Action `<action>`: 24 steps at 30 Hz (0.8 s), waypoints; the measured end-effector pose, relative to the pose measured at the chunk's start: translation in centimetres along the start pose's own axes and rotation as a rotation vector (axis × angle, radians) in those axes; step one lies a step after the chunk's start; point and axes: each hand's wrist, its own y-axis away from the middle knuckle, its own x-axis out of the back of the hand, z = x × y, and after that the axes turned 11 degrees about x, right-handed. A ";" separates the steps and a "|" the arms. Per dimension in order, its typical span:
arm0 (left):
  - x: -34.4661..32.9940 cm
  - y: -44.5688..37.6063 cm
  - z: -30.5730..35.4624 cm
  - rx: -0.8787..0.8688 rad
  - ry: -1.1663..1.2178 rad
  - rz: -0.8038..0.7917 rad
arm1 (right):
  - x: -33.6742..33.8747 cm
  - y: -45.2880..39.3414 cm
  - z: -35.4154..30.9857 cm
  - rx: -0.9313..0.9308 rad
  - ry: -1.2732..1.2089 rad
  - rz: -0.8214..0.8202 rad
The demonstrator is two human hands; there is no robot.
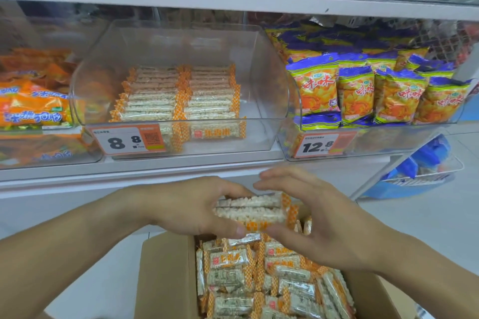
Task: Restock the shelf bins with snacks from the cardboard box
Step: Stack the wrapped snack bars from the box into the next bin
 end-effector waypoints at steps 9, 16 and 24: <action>4.2 2.9 -0.4 -0.115 -0.074 0.751 | 3.6 -5.9 -1.7 0.098 0.052 0.247; 8.1 2.6 -5.0 0.041 -0.365 1.137 | 8.1 -15.8 0.0 -0.074 0.225 0.116; 8.8 2.2 -5.9 -0.028 -0.285 1.117 | 7.7 -22.3 2.2 -0.260 0.106 -0.270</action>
